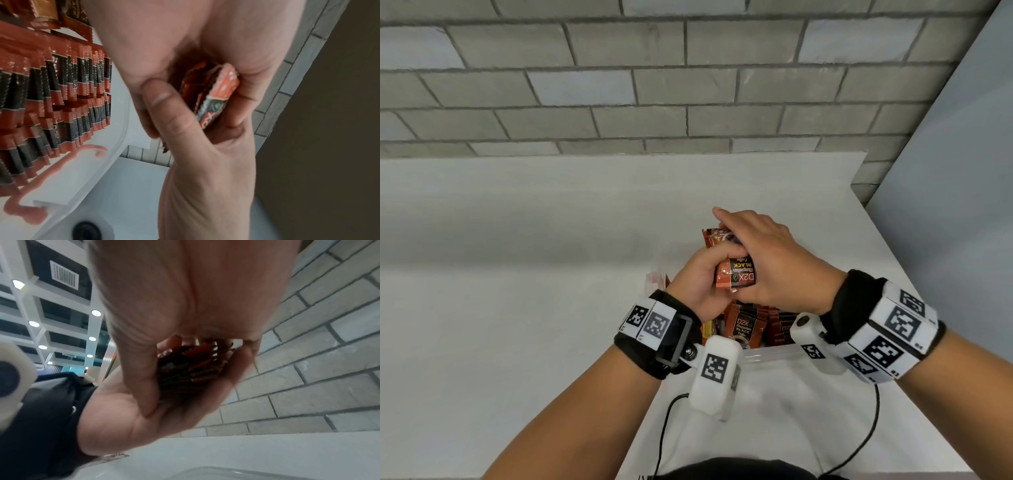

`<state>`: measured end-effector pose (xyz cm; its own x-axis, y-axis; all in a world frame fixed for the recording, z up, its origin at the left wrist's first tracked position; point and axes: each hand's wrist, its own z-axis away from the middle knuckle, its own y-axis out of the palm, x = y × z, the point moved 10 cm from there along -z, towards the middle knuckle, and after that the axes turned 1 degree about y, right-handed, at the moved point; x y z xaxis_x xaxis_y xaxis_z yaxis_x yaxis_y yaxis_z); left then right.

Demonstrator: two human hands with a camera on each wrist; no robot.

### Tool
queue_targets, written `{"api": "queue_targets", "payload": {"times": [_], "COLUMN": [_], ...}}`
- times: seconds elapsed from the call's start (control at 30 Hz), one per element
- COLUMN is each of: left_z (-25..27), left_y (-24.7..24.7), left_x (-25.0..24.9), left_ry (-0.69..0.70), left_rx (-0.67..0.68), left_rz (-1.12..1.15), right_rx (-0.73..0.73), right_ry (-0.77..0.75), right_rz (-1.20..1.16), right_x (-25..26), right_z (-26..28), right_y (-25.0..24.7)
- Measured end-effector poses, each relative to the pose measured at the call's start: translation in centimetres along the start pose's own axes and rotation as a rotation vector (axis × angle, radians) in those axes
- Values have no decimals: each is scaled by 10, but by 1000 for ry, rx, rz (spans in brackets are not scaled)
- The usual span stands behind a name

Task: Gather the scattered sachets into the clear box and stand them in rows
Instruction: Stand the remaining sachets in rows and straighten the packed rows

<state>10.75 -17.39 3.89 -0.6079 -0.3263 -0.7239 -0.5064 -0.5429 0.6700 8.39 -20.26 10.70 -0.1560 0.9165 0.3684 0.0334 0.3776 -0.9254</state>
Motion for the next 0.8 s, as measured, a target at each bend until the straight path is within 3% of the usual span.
{"api": "queue_targets", "payload": {"times": [0.13,0.27,0.4,0.63,0.7,0.8], "left_z": [0,3,0,-4,-3,-2], "left_y": [0,0,-5,-13,-18,-27], "left_x": [1,-2,2,2,-1,-11], "left_ry": [11,7,-11,12,47,121], "left_rx": [46,54,16,9,-27,-59], "left_rz": [-15,134,1,-9,38,95], "right_rx": [-10,-24,-5,28,33,-138], "right_ry": [3,46,76,70,120,311], "right_rz": [-24,-199,-229,-202,-239,-409], "right_x": [-1,-7,-12,-13,-18,-40], "right_z": [0,0,0,-3,0,11], "right_y": [3,-2,2,8,10,-6]}}
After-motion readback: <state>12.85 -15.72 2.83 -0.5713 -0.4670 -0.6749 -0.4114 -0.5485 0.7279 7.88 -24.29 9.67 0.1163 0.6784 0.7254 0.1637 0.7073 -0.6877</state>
